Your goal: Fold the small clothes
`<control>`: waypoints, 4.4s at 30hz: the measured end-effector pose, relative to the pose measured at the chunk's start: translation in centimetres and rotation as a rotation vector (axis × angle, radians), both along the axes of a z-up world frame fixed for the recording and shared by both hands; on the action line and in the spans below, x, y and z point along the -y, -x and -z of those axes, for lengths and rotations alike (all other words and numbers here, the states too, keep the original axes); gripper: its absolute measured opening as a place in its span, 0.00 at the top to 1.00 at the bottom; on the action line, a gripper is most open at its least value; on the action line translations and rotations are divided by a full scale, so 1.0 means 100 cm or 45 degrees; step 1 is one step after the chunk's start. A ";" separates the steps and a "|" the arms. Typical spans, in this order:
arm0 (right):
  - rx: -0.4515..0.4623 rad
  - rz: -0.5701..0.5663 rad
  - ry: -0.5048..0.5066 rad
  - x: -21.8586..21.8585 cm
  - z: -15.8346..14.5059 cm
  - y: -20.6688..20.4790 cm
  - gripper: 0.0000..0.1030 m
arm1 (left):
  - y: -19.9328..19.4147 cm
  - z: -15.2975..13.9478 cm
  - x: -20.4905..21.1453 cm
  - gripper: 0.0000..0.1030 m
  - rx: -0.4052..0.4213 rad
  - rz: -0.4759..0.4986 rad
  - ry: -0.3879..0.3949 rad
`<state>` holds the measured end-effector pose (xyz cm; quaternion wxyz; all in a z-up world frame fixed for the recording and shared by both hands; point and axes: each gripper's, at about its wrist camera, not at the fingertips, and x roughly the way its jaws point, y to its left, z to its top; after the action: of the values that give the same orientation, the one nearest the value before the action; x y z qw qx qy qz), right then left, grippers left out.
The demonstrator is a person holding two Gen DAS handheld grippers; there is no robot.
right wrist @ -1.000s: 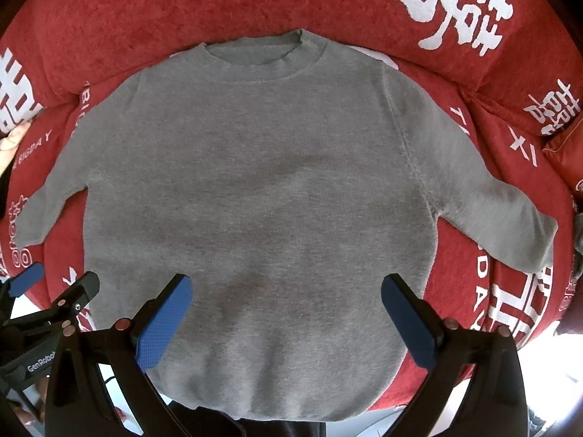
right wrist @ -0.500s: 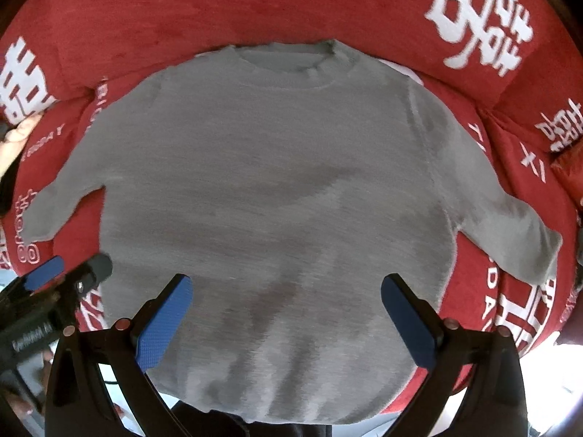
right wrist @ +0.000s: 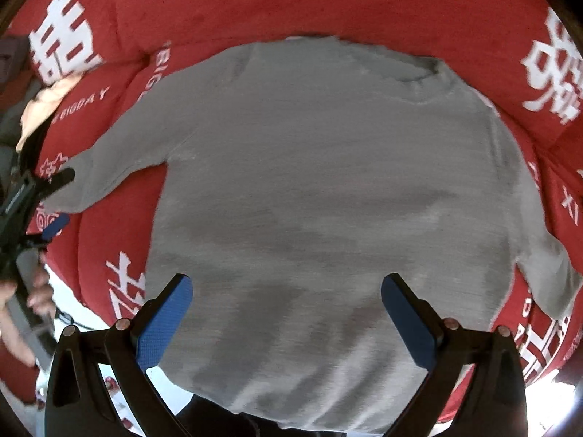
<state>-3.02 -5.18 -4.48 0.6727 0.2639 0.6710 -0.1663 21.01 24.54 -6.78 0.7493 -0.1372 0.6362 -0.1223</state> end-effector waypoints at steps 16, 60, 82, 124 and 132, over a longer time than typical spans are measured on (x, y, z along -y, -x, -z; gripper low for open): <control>-0.049 -0.110 -0.092 -0.063 0.043 -0.051 0.00 | -0.032 0.053 -0.040 0.77 -0.066 -0.237 0.079; -0.012 0.465 -0.046 0.088 0.041 0.150 0.00 | 0.186 -0.020 0.321 0.06 0.398 1.052 -0.043; 0.222 -0.405 0.263 0.022 0.008 -0.044 0.00 | 0.095 -0.026 0.158 0.06 0.309 0.791 -0.409; 0.706 0.779 -0.179 0.211 0.019 0.117 0.93 | 0.087 0.013 0.186 0.06 0.330 0.601 -0.538; 0.523 0.878 -0.244 0.229 0.078 0.152 0.90 | 0.084 0.010 0.183 0.06 0.332 0.639 -0.515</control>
<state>-18.23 -28.07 -12.32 0.6698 0.5625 0.4075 -0.2625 12.56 6.29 -7.80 0.7829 0.1913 0.5604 -0.1907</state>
